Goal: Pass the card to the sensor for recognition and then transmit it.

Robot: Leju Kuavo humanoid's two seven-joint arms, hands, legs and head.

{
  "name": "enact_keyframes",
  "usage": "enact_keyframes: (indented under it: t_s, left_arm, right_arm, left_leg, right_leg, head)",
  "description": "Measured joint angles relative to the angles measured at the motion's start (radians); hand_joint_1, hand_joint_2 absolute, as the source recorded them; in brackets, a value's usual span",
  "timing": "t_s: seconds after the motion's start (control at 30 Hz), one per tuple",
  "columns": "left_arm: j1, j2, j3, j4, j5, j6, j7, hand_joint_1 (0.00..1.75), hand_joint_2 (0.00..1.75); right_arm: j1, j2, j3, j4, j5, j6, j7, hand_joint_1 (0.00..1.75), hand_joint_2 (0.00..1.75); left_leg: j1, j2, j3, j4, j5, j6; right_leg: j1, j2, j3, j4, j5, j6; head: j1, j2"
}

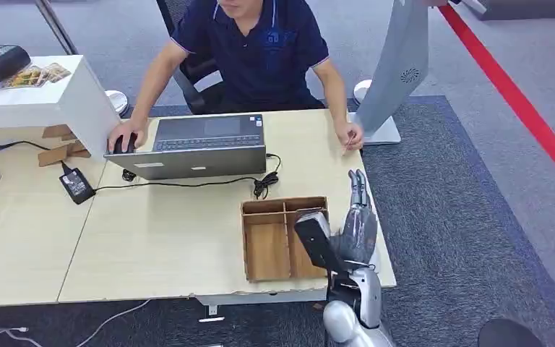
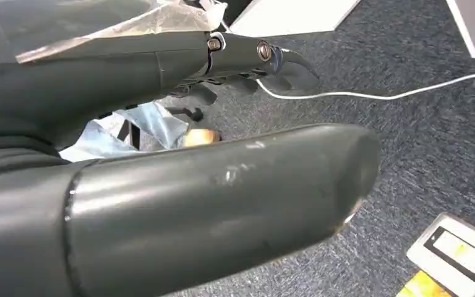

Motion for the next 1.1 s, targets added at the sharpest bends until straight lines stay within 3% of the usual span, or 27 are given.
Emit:
enact_keyframes:
  t_s: [0.2,0.33,0.63,1.1]
  left_arm:
    - [0.0,0.001,-0.016,0.0,0.011,0.002,0.0,0.0,0.0]
    - [0.0,0.002,-0.025,0.0,0.015,0.002,0.0,0.0,0.0]
    - [-0.001,0.002,-0.036,0.0,0.015,0.002,0.0,0.0,0.0]
    - [-0.005,0.002,-0.055,0.0,0.012,0.002,0.003,0.0,0.0]
  right_arm:
    - [-0.003,-0.031,0.014,-0.011,0.199,-0.001,0.057,0.0,1.75]
    - [-0.004,-0.045,0.024,-0.011,0.244,-0.001,0.079,0.0,1.75]
    - [-0.01,-0.06,0.053,-0.013,0.252,-0.001,0.09,0.0,1.75]
    - [-0.025,-0.034,0.064,0.065,0.211,0.0,0.037,0.0,1.75]
  left_leg:
    - [0.0,0.0,0.0,0.0,0.0,0.0]
    - [0.0,0.0,0.0,0.0,-0.001,0.0]
    - [0.0,0.0,0.0,0.0,-0.001,0.0]
    - [0.0,0.0,0.0,0.0,-0.001,0.0]
  right_leg:
    - [0.0,0.0,0.0,0.0,0.0,0.0]
    - [0.0,0.0,0.0,0.0,0.0,0.0]
    - [0.0,0.0,0.0,0.0,-0.001,-0.001]
    - [0.0,0.0,0.0,0.0,-0.002,0.0]
  head:
    - [0.0,0.0]
    - [0.0,0.0]
    - [0.0,0.0]
    - [0.0,0.0]
